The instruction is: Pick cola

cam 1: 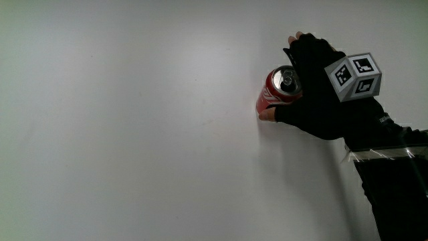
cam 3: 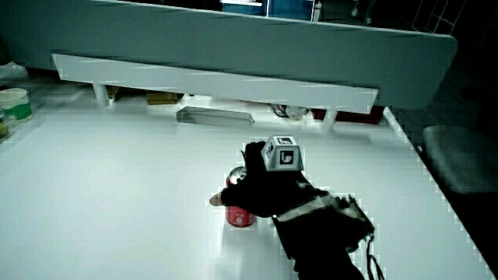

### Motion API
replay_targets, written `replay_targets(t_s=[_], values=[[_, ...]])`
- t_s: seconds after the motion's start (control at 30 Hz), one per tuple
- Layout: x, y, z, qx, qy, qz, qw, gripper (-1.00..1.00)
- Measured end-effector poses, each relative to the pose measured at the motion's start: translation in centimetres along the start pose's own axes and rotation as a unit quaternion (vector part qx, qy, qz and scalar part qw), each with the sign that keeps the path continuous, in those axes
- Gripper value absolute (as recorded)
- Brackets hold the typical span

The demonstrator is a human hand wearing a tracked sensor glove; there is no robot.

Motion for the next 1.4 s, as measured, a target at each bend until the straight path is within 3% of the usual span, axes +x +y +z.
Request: replay_targets(t_s=[0.33, 0.53, 1.27, 1.4], values=[[0.4, 0.4, -0.5, -0.010, -0.003, -0.009, 0.9999, 0.00], [0.6, 0.3, -0.6, 0.008, 0.003, -0.011, 0.9999, 0.00], [1.1, 0.0, -1.0, 0.044, 0.016, -0.019, 0.9987, 1.00], [1.1, -0.2, -1.0, 0.057, 0.010, -0.016, 0.9982, 1.00]])
